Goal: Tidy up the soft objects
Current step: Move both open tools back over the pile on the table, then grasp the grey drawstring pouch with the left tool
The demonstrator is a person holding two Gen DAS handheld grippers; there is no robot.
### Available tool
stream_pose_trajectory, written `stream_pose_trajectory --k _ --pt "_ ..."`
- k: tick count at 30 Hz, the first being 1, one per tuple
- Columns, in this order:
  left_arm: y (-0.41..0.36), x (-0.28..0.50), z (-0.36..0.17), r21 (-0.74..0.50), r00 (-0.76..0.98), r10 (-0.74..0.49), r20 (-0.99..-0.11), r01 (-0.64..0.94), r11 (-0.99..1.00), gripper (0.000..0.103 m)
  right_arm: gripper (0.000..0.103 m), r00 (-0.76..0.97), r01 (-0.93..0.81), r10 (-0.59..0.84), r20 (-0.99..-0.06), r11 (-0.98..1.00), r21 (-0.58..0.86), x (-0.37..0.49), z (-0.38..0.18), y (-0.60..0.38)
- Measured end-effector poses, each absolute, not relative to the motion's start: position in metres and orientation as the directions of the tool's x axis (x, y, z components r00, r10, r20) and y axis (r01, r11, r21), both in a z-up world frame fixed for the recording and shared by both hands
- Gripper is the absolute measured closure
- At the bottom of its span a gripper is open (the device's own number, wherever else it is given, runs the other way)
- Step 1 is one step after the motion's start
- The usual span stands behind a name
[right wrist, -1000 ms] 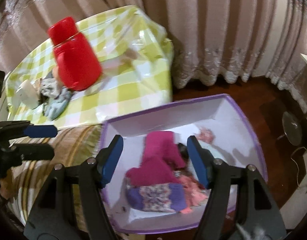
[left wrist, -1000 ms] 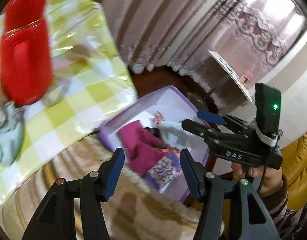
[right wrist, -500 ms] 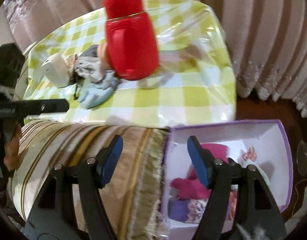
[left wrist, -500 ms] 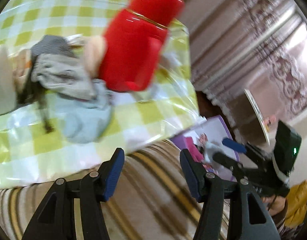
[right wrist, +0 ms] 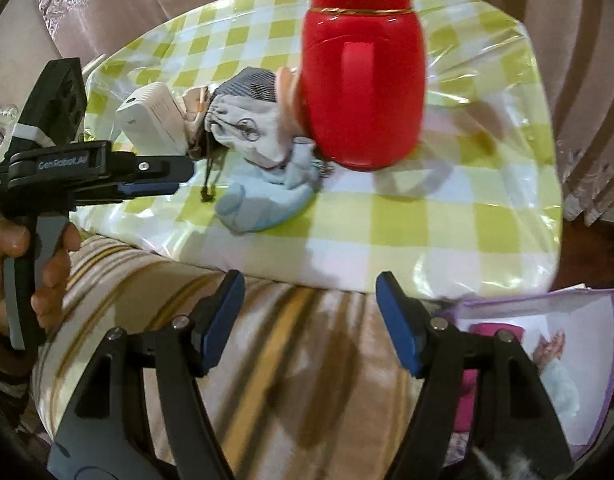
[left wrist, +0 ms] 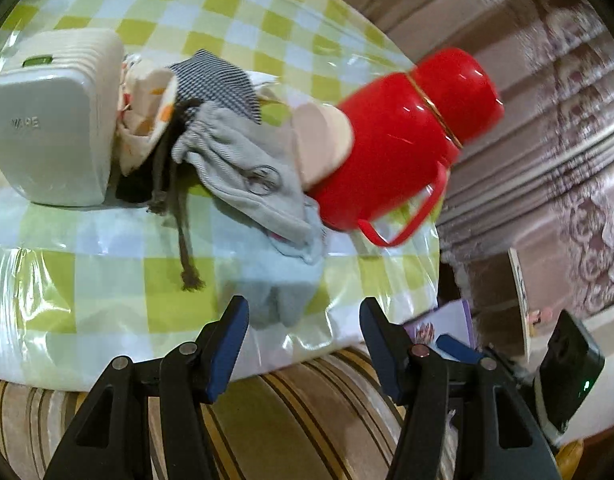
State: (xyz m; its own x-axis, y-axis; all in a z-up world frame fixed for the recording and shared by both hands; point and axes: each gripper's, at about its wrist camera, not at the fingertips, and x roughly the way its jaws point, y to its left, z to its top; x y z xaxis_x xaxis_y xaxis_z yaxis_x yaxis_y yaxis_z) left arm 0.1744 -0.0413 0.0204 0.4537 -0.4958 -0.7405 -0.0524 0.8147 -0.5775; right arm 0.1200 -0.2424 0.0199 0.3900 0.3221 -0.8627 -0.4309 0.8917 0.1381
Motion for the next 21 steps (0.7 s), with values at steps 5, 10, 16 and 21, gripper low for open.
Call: stream_pose_trajectory --k 5,10,16,21 --pt "-0.027 0.193 0.007 -0.613 0.453 -0.501 -0.737 -0.136 0.779 0.043 0.026 0.364 -0.411 0.332 -0.870 0.896 0.170 0.136 0.012 -0.219" --pt "-0.019 0.216 -0.001 -0.617 0.484 -0.464 -0.742 -0.222 0.755 0.040 0.023 0.368 -0.344 0.335 -0.868 0.916 0.208 0.152 0.005 -0.208" --pt "-0.010 0.236 -0.017 -0.652 0.503 -0.455 -0.735 -0.339 0.678 0.030 0.022 0.375 -0.235 0.366 -0.852 0.926 0.295 0.164 -0.005 -0.204" --pt "-0.005 0.248 -0.031 -0.667 0.508 -0.452 -0.733 -0.410 0.622 0.029 0.022 0.383 -0.207 0.384 -0.840 0.922 0.327 0.167 -0.009 -0.204"
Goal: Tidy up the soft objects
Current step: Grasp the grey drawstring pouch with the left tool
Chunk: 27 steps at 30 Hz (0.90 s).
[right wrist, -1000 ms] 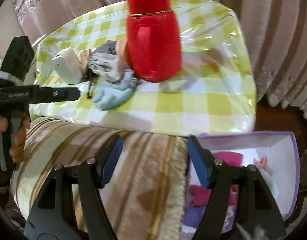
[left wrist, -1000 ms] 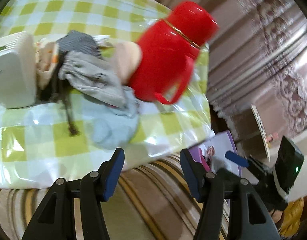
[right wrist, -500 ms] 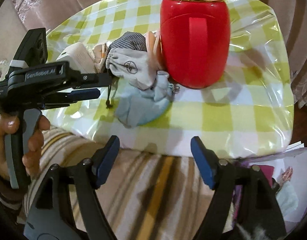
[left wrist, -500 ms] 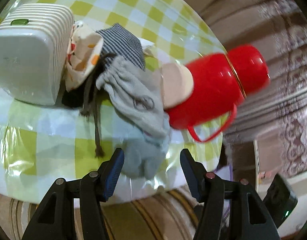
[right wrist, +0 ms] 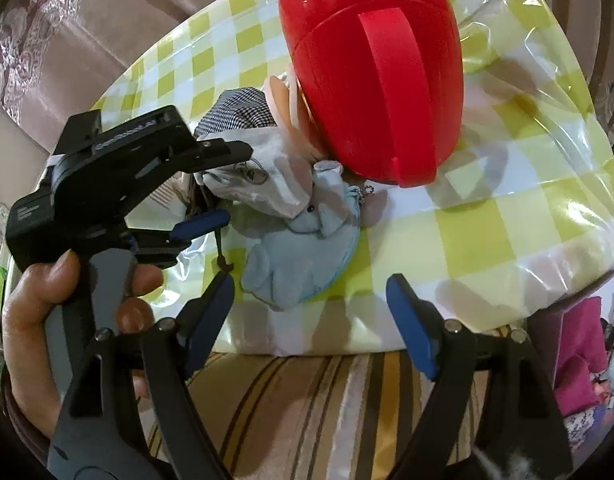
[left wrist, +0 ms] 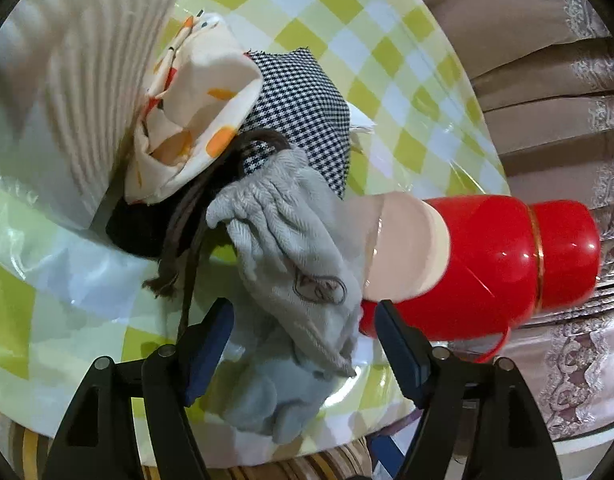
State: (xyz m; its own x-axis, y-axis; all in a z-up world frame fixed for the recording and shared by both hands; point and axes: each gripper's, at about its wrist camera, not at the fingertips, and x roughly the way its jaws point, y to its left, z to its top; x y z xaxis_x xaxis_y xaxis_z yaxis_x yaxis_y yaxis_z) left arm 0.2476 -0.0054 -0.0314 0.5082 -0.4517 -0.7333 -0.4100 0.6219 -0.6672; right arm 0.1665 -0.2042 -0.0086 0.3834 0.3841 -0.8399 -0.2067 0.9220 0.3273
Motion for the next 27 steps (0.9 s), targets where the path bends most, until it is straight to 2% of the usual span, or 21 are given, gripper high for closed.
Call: stream_pose_trajectory --k 6,10,12,17,20,27 --pt "-0.014 0.262 -0.032 -0.636 0.508 -0.414 -0.755 -0.413 0.652 0.029 0.022 0.387 -0.178 0.389 -0.836 0.921 0.346 0.169 -0.012 -0.208" --pt "-0.025 0.268 -0.023 -0.582 0.510 -0.369 -0.777 -0.361 0.728 0.030 0.022 0.393 -0.147 0.388 -0.834 0.922 0.359 0.171 -0.016 -0.211" --pt "-0.028 0.269 -0.021 -0.560 0.512 -0.350 -0.785 -0.343 0.754 0.037 0.022 0.397 -0.133 0.391 -0.830 0.920 0.370 0.171 -0.017 -0.211" --pt "-0.032 0.273 -0.026 -0.534 0.500 -0.341 -0.796 -0.314 0.785 0.076 0.022 0.397 -0.109 0.396 -0.828 0.916 0.386 0.173 -0.019 -0.212" --pt "-0.034 0.275 -0.025 -0.519 0.501 -0.338 -0.797 -0.282 0.806 0.090 0.022 0.387 -0.100 0.406 -0.828 0.911 0.400 0.173 -0.022 -0.209" --pt "-0.036 0.262 -0.004 -0.511 0.545 -0.342 -0.765 -0.191 0.838 0.094 0.022 0.384 -0.051 0.399 -0.833 0.910 0.412 0.178 -0.029 -0.203"
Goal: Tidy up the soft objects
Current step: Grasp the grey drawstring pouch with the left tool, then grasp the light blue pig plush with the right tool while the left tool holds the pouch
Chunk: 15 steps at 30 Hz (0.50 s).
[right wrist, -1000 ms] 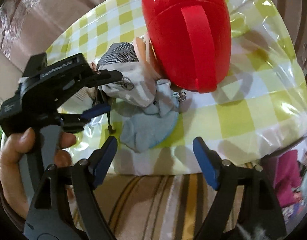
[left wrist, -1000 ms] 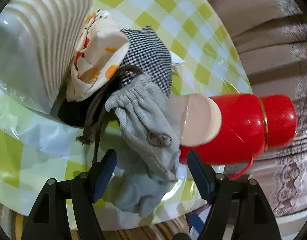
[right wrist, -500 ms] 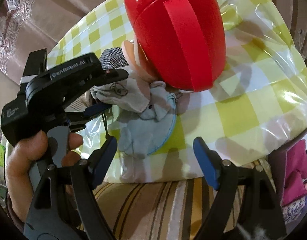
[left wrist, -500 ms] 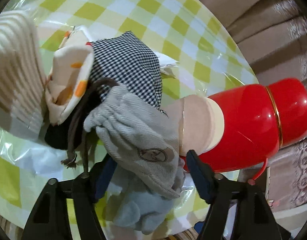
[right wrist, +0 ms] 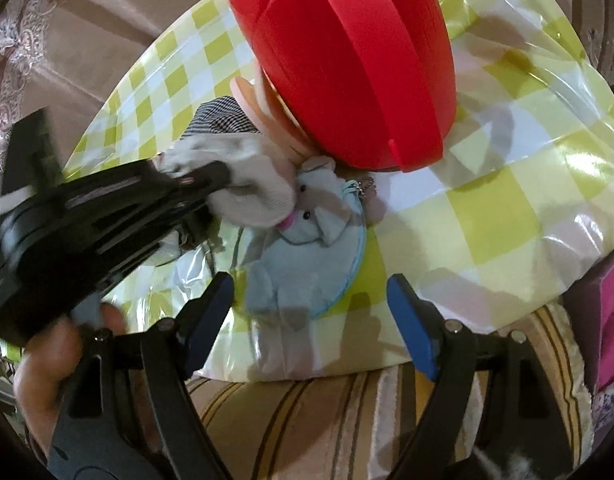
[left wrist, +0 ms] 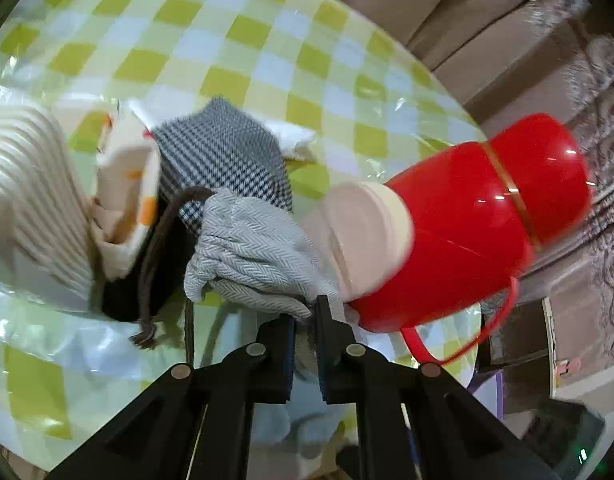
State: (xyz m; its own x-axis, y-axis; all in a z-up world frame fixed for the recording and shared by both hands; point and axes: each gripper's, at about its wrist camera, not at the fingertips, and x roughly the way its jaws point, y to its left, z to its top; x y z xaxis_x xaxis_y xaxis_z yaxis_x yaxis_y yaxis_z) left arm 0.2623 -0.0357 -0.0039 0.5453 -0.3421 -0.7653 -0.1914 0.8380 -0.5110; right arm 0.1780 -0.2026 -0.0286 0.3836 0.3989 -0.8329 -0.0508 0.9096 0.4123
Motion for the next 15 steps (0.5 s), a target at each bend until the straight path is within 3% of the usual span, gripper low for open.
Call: stream_pose_trajectory --k 15 --pt "0.001 0.189 0.051 -0.503 0.682 -0.302 -0.667 -0.112 0.857 0.094 0.021 0.368 -0.024 0.281 -0.887 0.956 0.292 0.194 -0.040 -0.164"
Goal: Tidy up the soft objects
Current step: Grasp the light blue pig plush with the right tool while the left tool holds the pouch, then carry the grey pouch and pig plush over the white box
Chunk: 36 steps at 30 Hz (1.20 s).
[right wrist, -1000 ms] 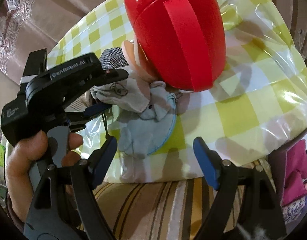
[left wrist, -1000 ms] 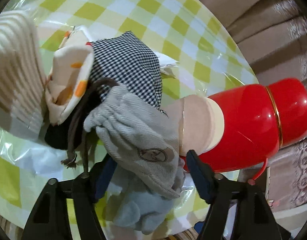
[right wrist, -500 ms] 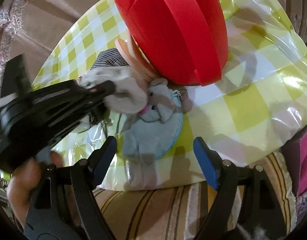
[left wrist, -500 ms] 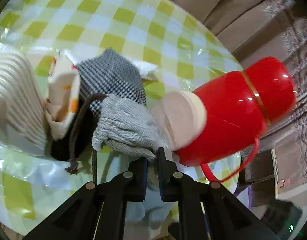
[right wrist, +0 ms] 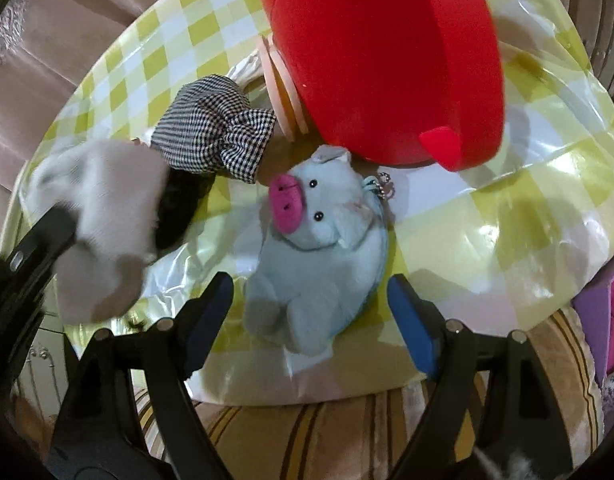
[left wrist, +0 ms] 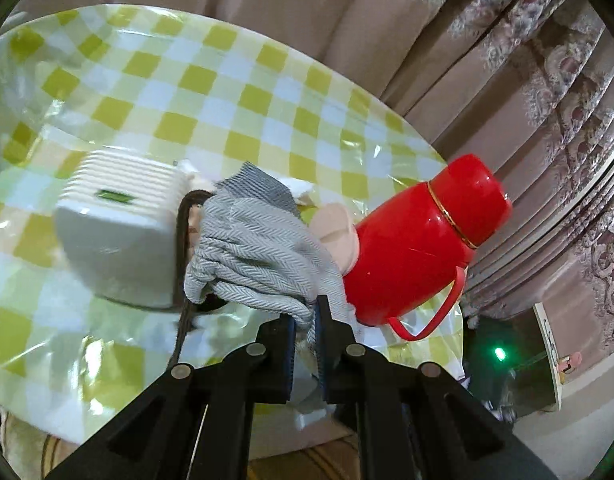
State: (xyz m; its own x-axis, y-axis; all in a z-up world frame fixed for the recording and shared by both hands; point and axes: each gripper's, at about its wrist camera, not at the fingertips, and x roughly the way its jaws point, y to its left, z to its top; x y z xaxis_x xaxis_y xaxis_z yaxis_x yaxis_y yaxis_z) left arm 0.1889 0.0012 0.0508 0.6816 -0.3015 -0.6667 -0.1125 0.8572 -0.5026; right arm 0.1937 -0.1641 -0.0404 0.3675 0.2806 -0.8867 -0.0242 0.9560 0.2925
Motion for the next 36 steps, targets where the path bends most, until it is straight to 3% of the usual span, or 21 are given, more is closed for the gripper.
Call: stream_pose_trajectory --k 7,18,20,23,25,27,31,36 --pt "0.017 0.143 0.053 -0.494 0.718 -0.263 -0.645 -0.128 0.860 0.094 0.021 0.370 -0.032 0.179 -0.912 0.983 0.180 0.206 -0.047 -0.144" --pt "0.029 0.098 0.038 -0.561 0.715 -0.315 -0.624 -0.129 0.817 0.094 0.022 0.360 -0.057 0.066 -0.930 0.997 0.048 0.225 -0.060 -0.118" --pt "0.030 0.097 0.036 -0.568 0.712 -0.321 -0.624 -0.133 0.812 0.094 0.026 0.360 -0.062 0.040 -0.932 0.998 0.019 0.230 -0.063 -0.111" --pt "0.030 0.096 0.036 -0.572 0.714 -0.323 -0.621 -0.131 0.810 0.094 0.042 0.366 -0.070 0.013 -0.930 0.997 -0.013 0.231 -0.063 -0.105" --pt "0.029 0.096 0.035 -0.571 0.714 -0.324 -0.621 -0.129 0.811 0.094 0.061 0.373 -0.082 0.019 -0.928 0.997 -0.013 0.230 -0.062 -0.105" --pt "0.029 0.095 0.035 -0.571 0.713 -0.323 -0.622 -0.130 0.811 0.094 0.072 0.372 -0.101 0.054 -0.927 0.995 0.017 0.228 -0.059 -0.105" --pt "0.031 0.094 0.037 -0.572 0.716 -0.320 -0.620 -0.134 0.809 0.094 0.079 0.372 -0.131 0.133 -0.919 0.987 0.090 0.219 -0.053 -0.112" --pt "0.030 0.092 0.039 -0.569 0.717 -0.317 -0.621 -0.134 0.811 0.094 0.080 0.408 -0.175 0.187 -0.894 0.977 0.124 0.205 -0.034 -0.120"
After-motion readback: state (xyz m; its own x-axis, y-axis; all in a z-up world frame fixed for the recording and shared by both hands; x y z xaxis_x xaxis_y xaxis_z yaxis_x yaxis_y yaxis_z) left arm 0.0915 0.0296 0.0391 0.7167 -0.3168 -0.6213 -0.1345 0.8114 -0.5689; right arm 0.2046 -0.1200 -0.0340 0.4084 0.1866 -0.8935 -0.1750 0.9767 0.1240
